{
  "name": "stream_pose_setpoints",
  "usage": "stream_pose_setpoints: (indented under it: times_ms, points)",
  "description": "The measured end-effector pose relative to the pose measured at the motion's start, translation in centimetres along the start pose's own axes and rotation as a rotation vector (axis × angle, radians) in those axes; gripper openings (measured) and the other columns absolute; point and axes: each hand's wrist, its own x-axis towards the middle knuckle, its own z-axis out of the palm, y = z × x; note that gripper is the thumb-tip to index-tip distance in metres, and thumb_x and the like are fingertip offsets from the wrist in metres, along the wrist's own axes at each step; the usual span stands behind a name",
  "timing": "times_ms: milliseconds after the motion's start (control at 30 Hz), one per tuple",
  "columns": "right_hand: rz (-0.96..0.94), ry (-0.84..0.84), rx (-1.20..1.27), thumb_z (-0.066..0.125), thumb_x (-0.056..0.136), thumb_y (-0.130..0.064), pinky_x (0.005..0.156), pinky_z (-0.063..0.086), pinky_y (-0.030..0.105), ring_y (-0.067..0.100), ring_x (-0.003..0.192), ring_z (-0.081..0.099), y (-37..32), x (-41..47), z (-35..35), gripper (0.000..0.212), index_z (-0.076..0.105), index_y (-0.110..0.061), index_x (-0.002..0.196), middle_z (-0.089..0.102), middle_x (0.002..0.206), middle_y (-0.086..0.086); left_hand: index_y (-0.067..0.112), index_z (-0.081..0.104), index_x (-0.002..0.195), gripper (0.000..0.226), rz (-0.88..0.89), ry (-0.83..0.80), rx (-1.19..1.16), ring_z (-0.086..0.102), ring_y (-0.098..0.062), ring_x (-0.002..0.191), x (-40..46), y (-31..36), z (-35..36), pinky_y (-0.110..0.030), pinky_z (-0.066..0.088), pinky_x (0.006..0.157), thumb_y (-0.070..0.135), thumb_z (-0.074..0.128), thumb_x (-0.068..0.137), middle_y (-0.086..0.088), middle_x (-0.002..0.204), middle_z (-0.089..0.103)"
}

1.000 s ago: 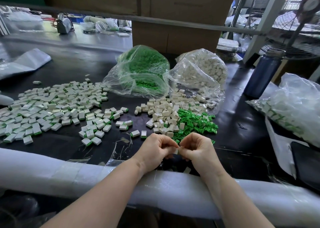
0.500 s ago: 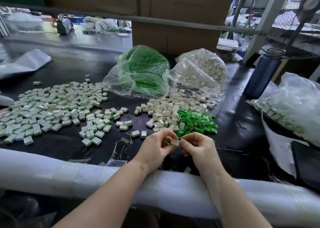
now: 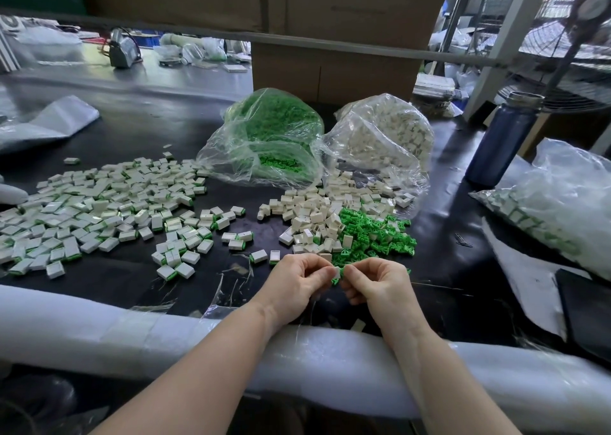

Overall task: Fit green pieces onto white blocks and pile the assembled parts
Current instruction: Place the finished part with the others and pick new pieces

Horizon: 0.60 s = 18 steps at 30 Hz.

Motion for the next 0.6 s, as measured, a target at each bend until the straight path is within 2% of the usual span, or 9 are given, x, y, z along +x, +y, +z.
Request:
stream_pose_setpoints:
  times_ms: [200,367,600]
  points:
    - [0.024,-0.032,-0.047,0.062,0.086,-0.002,0.046,0.045,0.018,0.006,0.045,0.053,0.07,0.03,-0.07,0.018,0.063,-0.005,0.068,0.061,0.054,0.004,0.01,0.068,0.086,0.012,-0.003,-0.026,0.041,0.054,-0.002,0.063,-0.11,-0.01,-0.08,-0.017,0.048,0.065,0.017,0.059,0.09,0.004,0.07,0.063]
    - [0.021,-0.061,-0.093,0.063,0.085,-0.002,0.046,0.045,0.017,0.005,0.044,0.052,0.06,-0.01,-0.06,0.017,0.063,-0.004,0.068,0.059,0.05,-0.001,0.011,0.069,0.088,0.012,-0.022,-0.043,0.125,0.059,-0.015,0.076,-0.16,0.04,0.02,-0.037,0.051,0.081,0.018,0.059,0.09,-0.015,0.087,0.069]
    - [-0.03,0.005,0.019,0.066,0.082,-0.001,0.046,0.045,0.016,0.004,0.046,0.055,0.11,0.05,-0.13,0.011,0.066,-0.002,0.072,0.064,0.051,-0.001,0.011,0.07,0.099,0.015,0.006,0.002,0.083,0.066,-0.027,0.087,-0.16,0.3,0.47,-0.043,0.051,0.087,0.016,0.059,0.09,-0.012,0.09,0.07]
